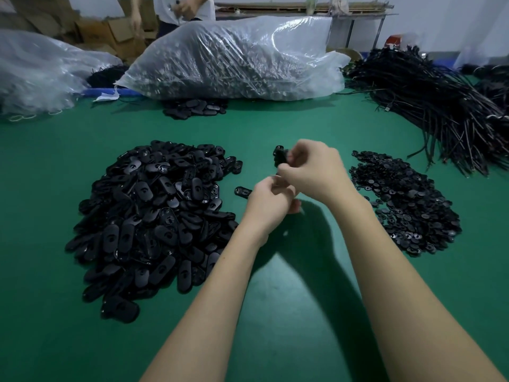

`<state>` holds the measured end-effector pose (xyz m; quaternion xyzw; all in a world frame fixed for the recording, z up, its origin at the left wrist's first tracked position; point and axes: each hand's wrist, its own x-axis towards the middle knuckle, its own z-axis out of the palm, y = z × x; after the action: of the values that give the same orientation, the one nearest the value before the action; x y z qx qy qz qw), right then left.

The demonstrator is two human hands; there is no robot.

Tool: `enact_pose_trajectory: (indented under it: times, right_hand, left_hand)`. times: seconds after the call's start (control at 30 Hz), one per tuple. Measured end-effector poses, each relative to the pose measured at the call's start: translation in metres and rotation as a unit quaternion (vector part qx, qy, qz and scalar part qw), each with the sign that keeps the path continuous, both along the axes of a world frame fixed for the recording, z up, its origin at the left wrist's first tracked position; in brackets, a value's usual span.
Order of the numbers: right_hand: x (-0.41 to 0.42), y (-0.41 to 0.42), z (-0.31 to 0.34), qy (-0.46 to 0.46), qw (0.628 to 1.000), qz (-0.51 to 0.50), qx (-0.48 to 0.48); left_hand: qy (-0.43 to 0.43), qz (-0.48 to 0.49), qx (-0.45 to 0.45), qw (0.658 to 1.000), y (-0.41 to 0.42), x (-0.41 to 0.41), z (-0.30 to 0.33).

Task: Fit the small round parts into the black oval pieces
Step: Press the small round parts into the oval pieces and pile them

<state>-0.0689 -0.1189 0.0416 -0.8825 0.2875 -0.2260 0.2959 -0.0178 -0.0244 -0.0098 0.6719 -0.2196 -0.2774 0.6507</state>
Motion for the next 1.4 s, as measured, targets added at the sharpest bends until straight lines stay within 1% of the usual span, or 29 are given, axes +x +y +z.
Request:
enact_pose_trajectory:
  times: [0.07, 0.17, 0.27, 0.4, 0.5, 0.6, 0.7, 0.83, 0.9, 0.97, 1.23, 1.3, 1.4]
  right_hand:
    - [-0.018, -0.007, -0.015, -0.020, 0.999, -0.031, 0.025]
    - [-0.038, -0.013, -0.032, -0.021, 0.997, -0.040, 0.067]
    - [-0.050, -0.017, -0.034, -0.024, 0.994, -0.020, 0.109]
    - [-0.060, -0.014, -0.032, -0.006, 0.989, 0.037, 0.140]
    - [-0.067, -0.017, -0.031, 0.003, 0.994, 0.020, 0.110]
    - [-0.077, -0.030, -0.026, 0.040, 0.997, -0.062, 0.038]
    - [-0.092, -0.043, -0.026, 0.093, 0.986, -0.139, -0.017]
    - [-0.104, -0.050, -0.028, 0.133, 0.975, -0.179, 0.000]
    - [-0.104, -0.051, -0.028, 0.133, 0.972, -0.190, 0.024]
    - [-0.101, -0.050, -0.029, 0.132, 0.969, -0.206, 0.027]
    - [-0.100, -0.048, -0.030, 0.090, 0.967, -0.238, 0.011]
    - [-0.102, -0.049, -0.030, 0.050, 0.970, -0.238, 0.022]
    - [-0.103, -0.051, -0.028, -0.042, 0.973, -0.219, 0.051]
  left_hand:
    - [0.005, 0.000, -0.009, 1.000, 0.000, 0.001, -0.002]
    - [0.005, 0.008, -0.015, 1.000, 0.001, 0.000, -0.001]
    - [0.008, 0.001, -0.016, 1.000, 0.002, -0.002, 0.001]
    - [-0.024, -0.003, -0.023, 0.999, 0.005, -0.002, 0.002]
    - [-0.035, -0.005, -0.014, 0.999, 0.006, -0.002, 0.000]
    - [-0.038, 0.001, -0.015, 0.999, 0.007, -0.002, 0.000]
    - [-0.037, 0.005, -0.024, 0.999, 0.009, -0.002, 0.003]
    - [-0.026, 0.008, -0.030, 0.999, 0.009, -0.003, 0.005]
    - [-0.023, 0.010, -0.032, 0.999, 0.009, -0.002, 0.005]
    - [-0.016, 0.012, -0.037, 0.999, 0.009, -0.002, 0.005]
    - [-0.005, 0.024, -0.038, 0.999, 0.010, 0.002, 0.003]
    - [-0.010, 0.026, -0.029, 0.999, 0.009, 0.003, 0.002]
    - [0.002, 0.034, -0.028, 0.999, 0.007, 0.006, 0.000]
